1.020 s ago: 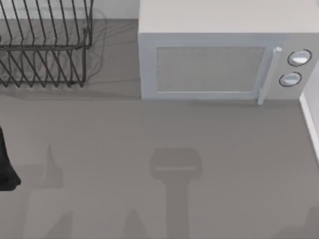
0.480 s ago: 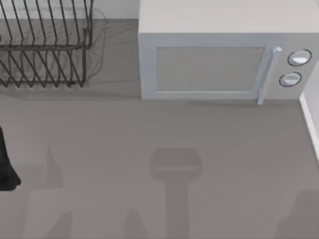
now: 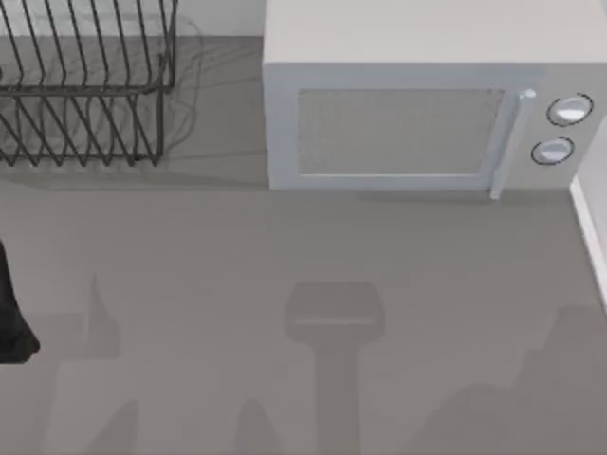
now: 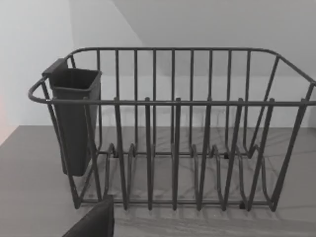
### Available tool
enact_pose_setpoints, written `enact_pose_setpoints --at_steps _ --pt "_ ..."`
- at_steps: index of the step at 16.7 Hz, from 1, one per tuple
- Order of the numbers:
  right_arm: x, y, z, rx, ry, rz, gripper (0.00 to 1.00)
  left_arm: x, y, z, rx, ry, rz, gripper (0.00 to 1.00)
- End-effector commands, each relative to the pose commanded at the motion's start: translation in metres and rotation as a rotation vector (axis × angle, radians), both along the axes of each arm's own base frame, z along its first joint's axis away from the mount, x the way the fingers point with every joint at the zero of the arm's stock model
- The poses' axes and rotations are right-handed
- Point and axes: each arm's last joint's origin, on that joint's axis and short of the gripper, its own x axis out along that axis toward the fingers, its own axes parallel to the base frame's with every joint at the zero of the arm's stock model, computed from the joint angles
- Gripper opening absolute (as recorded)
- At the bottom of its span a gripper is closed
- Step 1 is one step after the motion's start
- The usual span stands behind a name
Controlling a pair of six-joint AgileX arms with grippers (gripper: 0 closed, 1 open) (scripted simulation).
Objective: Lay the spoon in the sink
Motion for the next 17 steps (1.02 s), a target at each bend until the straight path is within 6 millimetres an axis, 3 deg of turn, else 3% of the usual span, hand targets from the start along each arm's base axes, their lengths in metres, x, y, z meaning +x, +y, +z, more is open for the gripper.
enact_pose_setpoints --at_steps 6,10,13,17 --pt "0.109 -0.007 0.017 -0.001 0.010 0.028 0.00 0.000 0.000 0.000 0.000 0.000 0.000 1.00" --pt "0.179 0.008 0.020 -0.019 -0.037 0.025 0.00 0.000 0.000 0.000 0.000 0.000 0.000 1.00" --pt "0.212 0.028 0.007 -0.022 -0.054 0.012 0.00 0.000 0.000 0.000 0.000 0.000 0.000 1.00" --pt "0.234 0.055 -0.014 -0.024 -0.055 -0.012 0.00 0.000 0.000 0.000 0.000 0.000 0.000 1.00"
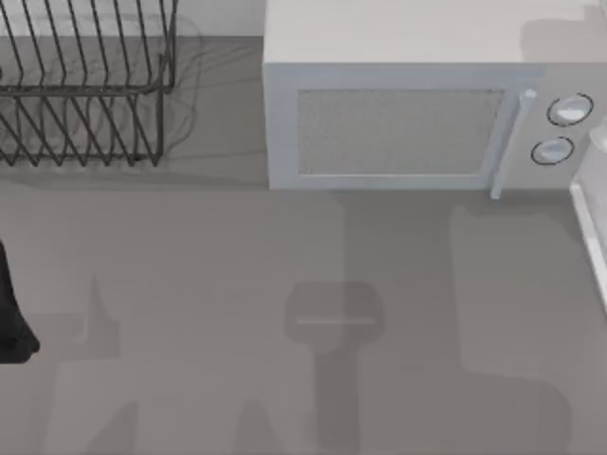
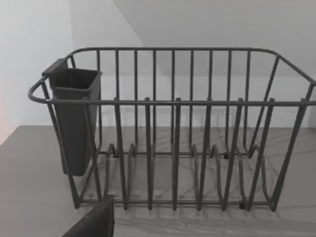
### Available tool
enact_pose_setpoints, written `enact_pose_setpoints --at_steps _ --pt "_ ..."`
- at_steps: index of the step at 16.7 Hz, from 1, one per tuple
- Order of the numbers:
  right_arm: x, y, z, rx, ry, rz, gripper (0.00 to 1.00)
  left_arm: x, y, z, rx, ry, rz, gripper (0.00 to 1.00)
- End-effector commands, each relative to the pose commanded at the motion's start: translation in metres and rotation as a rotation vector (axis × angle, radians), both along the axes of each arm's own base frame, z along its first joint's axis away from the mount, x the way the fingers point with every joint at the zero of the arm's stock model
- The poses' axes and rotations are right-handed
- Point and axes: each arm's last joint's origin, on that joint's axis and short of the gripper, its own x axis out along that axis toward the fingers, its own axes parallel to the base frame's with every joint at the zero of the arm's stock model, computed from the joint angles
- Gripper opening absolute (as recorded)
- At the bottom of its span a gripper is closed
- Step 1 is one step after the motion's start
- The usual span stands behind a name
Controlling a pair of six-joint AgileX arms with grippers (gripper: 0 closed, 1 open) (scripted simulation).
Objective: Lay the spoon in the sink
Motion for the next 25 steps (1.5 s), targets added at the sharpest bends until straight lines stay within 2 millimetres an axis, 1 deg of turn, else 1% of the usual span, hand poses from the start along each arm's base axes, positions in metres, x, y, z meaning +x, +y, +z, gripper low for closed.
enact_pose_setpoints --at_steps 3,7,8,11,14,17,19,21,25 --pt "0.005 0.010 -0.007 -0.001 -0.002 -0.011 0.00 0.000 0.000 0.000 0.000 0.000 0.000 1.00" --pt "0.006 0.011 -0.008 -0.001 -0.002 -0.012 0.00 0.000 0.000 0.000 0.000 0.000 0.000 1.00" --pt "0.005 0.007 -0.010 -0.003 0.007 -0.022 0.00 0.000 0.000 0.000 0.000 0.000 0.000 1.00" --pt "0.006 0.007 -0.011 -0.003 -0.002 -0.022 0.00 0.000 0.000 0.000 0.000 0.000 0.000 1.00" --pt "0.009 0.009 -0.022 -0.002 -0.003 -0.018 0.00 0.000 0.000 0.000 0.000 0.000 0.000 1.00" --pt "0.008 0.010 -0.040 0.001 0.012 -0.015 0.00 0.000 0.000 0.000 0.000 0.000 0.000 1.00" --pt "0.007 0.010 -0.049 0.001 0.011 -0.014 0.00 0.000 0.000 0.000 0.000 0.000 0.000 1.00" --pt "0.006 0.010 -0.052 -0.001 0.001 -0.012 0.00 0.000 0.000 0.000 0.000 0.000 0.000 1.00" --pt "0.006 0.010 -0.052 -0.001 -0.001 -0.012 0.00 0.000 0.000 0.000 0.000 0.000 0.000 1.00"
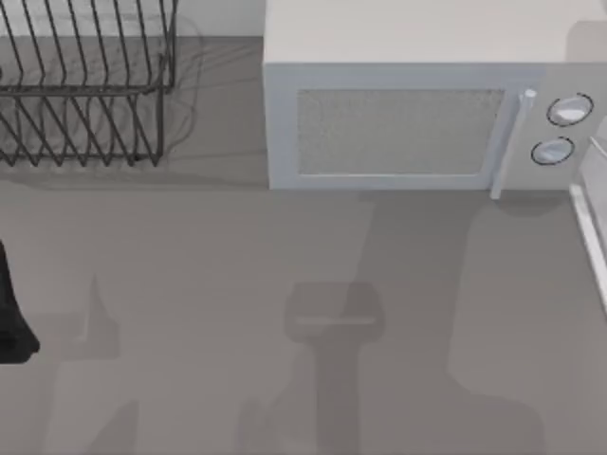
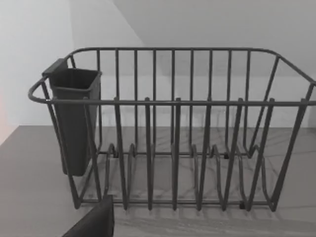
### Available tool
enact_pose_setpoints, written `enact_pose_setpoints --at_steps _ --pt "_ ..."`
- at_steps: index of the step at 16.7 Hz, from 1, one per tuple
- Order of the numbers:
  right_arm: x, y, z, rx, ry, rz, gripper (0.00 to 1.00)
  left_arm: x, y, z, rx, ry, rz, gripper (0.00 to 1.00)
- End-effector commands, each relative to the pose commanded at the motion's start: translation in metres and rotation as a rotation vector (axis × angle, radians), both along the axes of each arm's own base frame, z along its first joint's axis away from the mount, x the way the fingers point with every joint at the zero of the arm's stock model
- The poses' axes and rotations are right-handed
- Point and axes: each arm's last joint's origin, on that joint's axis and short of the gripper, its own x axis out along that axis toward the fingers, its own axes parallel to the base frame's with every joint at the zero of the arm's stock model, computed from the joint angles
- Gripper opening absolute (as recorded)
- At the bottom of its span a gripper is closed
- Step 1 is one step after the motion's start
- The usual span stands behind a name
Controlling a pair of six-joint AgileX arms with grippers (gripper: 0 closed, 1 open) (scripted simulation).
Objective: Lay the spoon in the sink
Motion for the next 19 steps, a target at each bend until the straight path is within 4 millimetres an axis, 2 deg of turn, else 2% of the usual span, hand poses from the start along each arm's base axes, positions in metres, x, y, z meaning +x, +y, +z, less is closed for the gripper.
enact_pose_setpoints --at_steps 13,19 --pt "0.0000 0.0000 0.0000 0.000 0.000 0.000 0.98 0.0000 0.0000 0.0000 0.000 0.000 0.000 1.00" --pt "0.0000 0.0000 0.0000 0.000 0.000 0.000 1.00 0.0000 0.0000 0.0000 0.000 0.000 0.000 1.00"
